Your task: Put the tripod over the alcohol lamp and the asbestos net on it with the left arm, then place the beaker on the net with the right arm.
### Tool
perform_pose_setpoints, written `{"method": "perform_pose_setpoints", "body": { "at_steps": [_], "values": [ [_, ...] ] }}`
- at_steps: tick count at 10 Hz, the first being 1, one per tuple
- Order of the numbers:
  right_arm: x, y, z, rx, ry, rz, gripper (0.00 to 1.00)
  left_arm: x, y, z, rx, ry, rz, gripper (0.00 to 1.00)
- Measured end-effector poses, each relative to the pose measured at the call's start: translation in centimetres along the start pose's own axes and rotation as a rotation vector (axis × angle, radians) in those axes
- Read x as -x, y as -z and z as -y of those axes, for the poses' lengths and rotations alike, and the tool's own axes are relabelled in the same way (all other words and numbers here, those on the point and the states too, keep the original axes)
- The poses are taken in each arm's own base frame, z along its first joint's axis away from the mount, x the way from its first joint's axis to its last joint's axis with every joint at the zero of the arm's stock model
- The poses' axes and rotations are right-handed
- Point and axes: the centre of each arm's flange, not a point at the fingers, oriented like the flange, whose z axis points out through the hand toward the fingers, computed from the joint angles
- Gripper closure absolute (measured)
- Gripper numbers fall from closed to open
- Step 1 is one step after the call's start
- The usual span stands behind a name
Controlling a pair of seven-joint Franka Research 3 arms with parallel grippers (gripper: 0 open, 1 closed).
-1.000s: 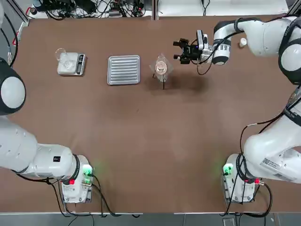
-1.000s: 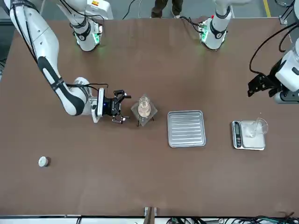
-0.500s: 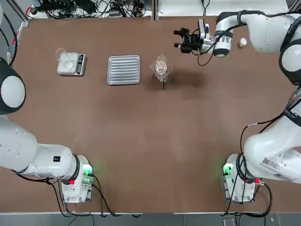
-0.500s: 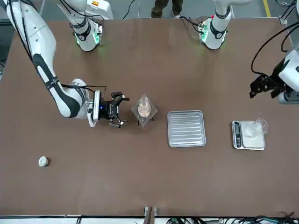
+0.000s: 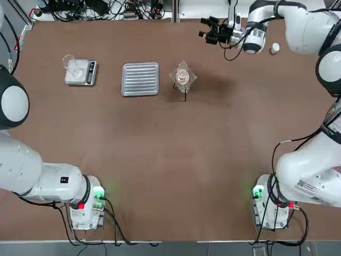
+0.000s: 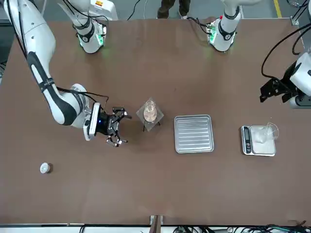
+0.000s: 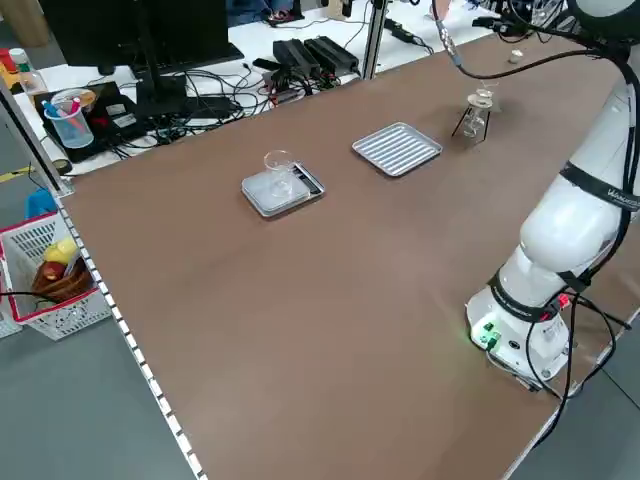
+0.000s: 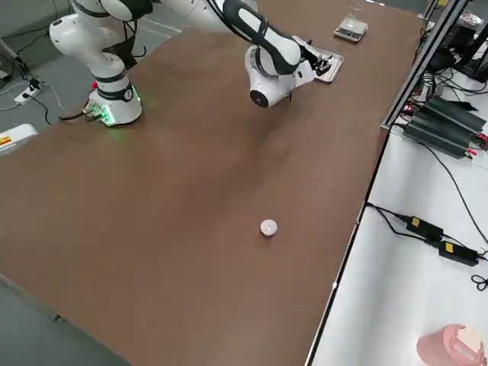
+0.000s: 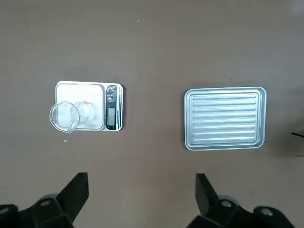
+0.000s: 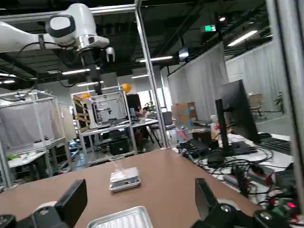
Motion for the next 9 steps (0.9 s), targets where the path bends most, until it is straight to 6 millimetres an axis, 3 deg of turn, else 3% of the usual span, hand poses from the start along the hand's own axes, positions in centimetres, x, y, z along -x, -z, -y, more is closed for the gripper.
{"method": "perform_pose_setpoints", "body": {
  "at_steps": [4, 9],
  "values": [
    [-2.8, 1.6, -2.5, 0.046, 0.107, 0.085, 0.00, 0.0, 0.0, -0.2, 0.000, -0.003, -0.001, 0.00],
    [-5.9, 1.7, -2.4, 0.055, 0.125, 0.103, 0.00, 0.0, 0.1, -0.2, 0.001, -0.003, -0.003, 0.00]
  ]
}}
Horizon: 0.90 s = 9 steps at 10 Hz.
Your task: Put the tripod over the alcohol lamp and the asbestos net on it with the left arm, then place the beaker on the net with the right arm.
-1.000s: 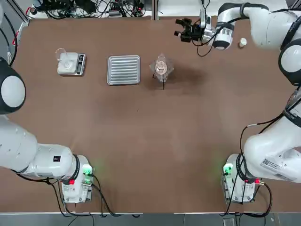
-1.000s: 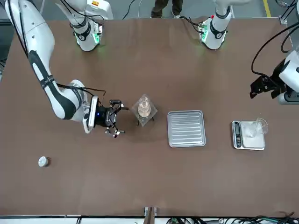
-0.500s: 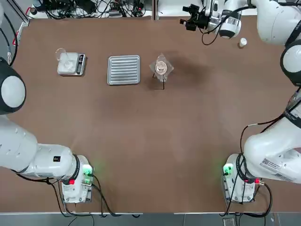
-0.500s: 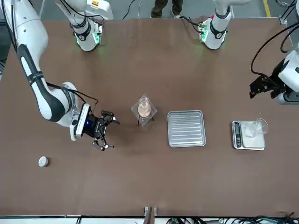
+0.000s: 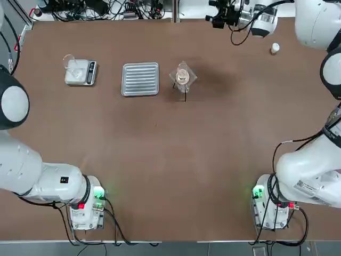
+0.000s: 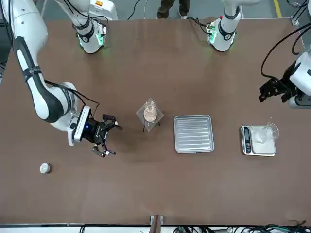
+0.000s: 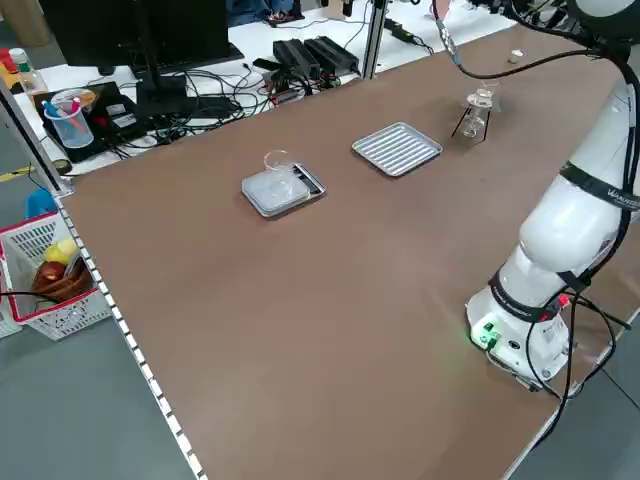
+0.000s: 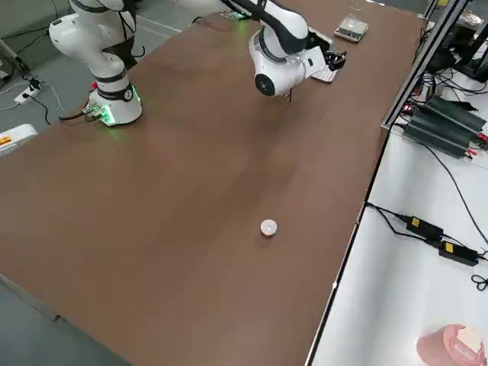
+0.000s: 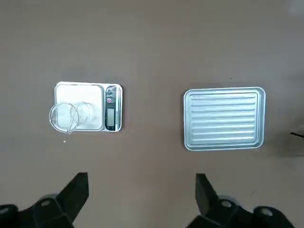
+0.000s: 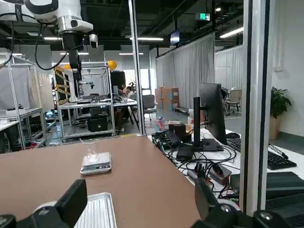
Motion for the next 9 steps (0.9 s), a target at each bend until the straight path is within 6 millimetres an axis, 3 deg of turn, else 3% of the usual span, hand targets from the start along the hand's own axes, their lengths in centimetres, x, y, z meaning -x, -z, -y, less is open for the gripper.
{"method": "perform_pose_setpoints", "body": {
  "at_steps": [3, 7, 9],
  "values": [
    [0.0, 1.4, -1.0, -0.018, 0.002, 0.109, 0.00, 0.0, 0.1, 0.0, 0.000, 0.000, -0.002, 0.00],
    [-3.1, 7.0, -4.9, 0.035, -0.025, 0.373, 0.00, 0.0, 0.1, -0.1, 0.000, -0.001, -0.003, 0.00],
    [-4.9, 8.7, -6.8, 0.122, -0.062, 0.497, 0.00, 0.0, 0.1, -0.1, 0.000, -0.001, -0.003, 0.00]
  ]
}}
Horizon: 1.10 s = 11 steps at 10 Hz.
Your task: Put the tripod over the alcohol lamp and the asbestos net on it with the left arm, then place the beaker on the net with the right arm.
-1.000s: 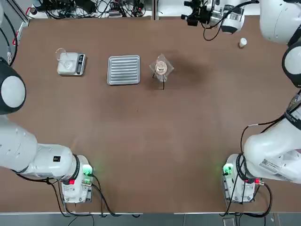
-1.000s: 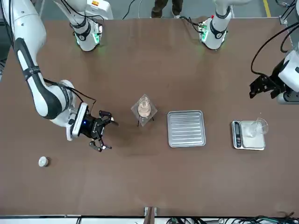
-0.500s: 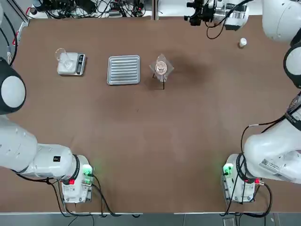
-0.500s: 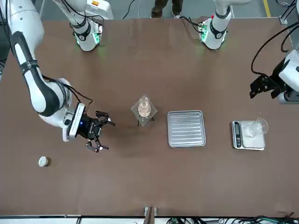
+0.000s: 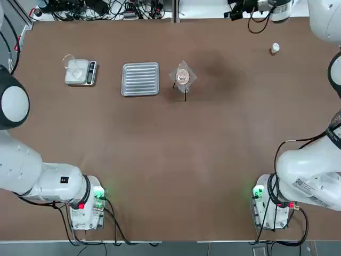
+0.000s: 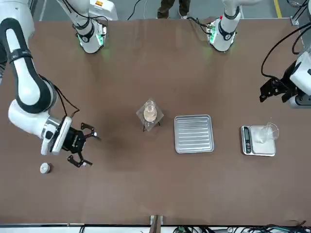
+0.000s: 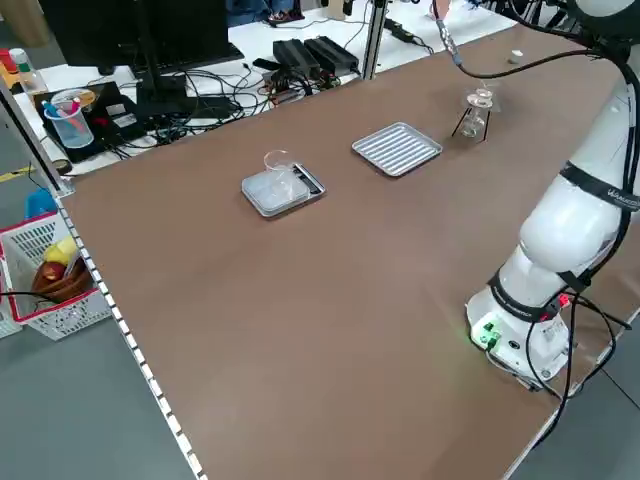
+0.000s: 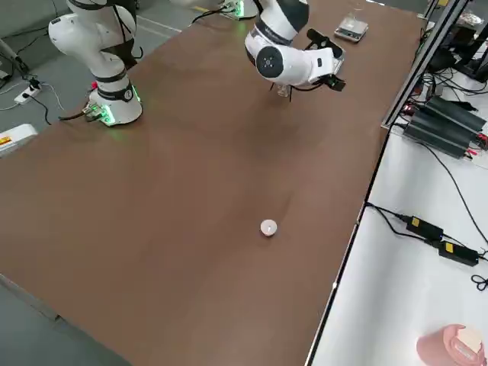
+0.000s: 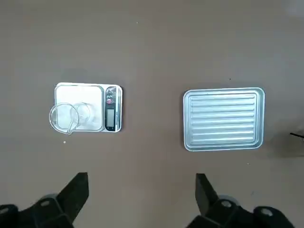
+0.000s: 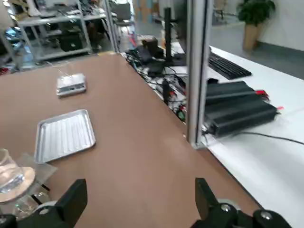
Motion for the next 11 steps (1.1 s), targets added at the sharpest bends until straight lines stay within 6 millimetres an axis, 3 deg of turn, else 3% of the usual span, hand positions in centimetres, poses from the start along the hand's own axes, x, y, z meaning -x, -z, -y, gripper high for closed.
{"method": "perform_pose_setpoints", "body": {
  "at_steps": [4, 6, 9, 11],
  "values": [
    [-4.1, 3.7, -2.8, 0.166, -0.148, 0.157, 0.00, 0.0, 0.0, 0.0, 0.000, 0.000, 0.000, 0.00],
    [-4.5, 5.2, -3.8, 0.240, -0.323, 0.200, 0.00, 0.0, 0.0, 0.0, 0.000, 0.000, 0.000, 0.00],
    [-7.5, 7.1, -4.5, 0.358, -0.654, 0.236, 0.00, 0.0, 0.1, 0.1, 0.000, 0.002, -0.001, 0.00],
    [-6.7, 7.7, -5.3, 0.438, -0.786, 0.278, 0.00, 0.0, 0.3, 0.4, 0.000, 0.007, -0.006, 0.00]
  ]
}}
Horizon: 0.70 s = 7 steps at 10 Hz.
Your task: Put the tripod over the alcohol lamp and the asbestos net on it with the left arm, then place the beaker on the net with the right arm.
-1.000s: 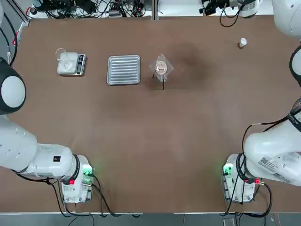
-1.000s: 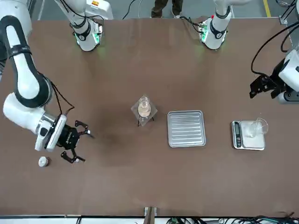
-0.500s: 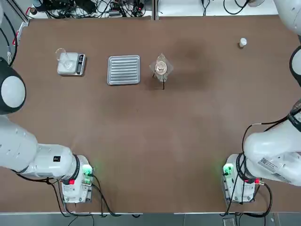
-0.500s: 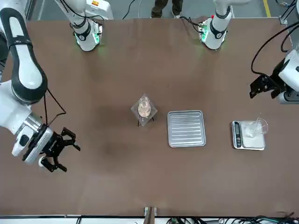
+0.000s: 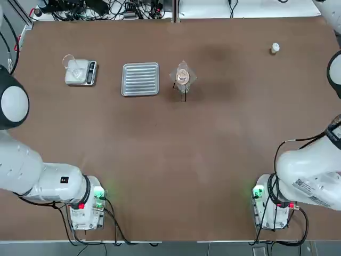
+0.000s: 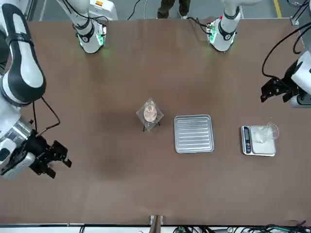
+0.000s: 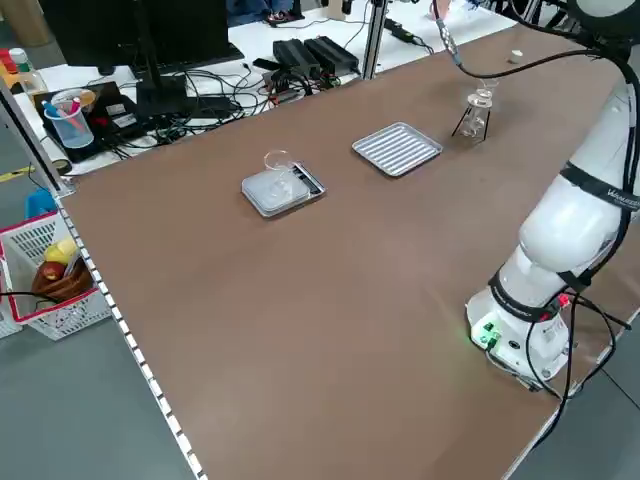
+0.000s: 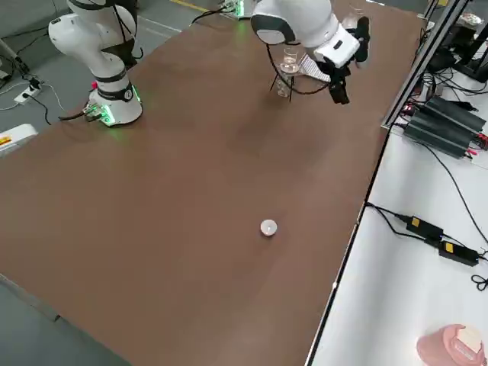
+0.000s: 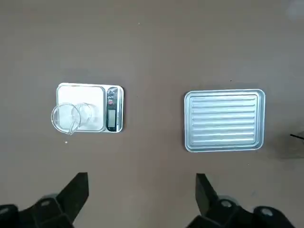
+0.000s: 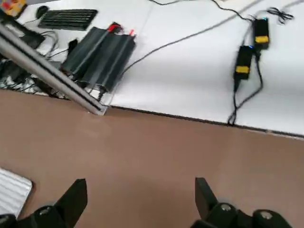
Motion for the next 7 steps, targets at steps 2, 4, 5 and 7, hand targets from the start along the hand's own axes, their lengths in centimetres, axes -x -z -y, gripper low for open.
{"method": "perform_pose_setpoints", "body": {
  "at_steps": [2, 4, 5, 7],
  "values": [
    [0.2, 0.1, -0.6, 0.071, -0.102, 0.043, 0.00, 0.0, 0.0, 0.0, 0.000, 0.000, 0.003, 0.00],
    [-0.2, 0.7, 0.1, 0.108, -0.135, 0.051, 0.00, 0.1, 0.0, 0.0, 0.000, 0.000, 0.008, 0.00],
    [-0.3, 1.2, 0.6, 0.113, -0.133, 0.072, 0.00, 0.2, 0.0, -0.1, -0.001, -0.002, 0.012, 0.00],
    [-1.0, 4.2, 2.0, 0.142, -0.127, 0.111, 0.00, 0.3, -0.1, -0.3, -0.001, -0.005, 0.020, 0.00]
  ]
}}
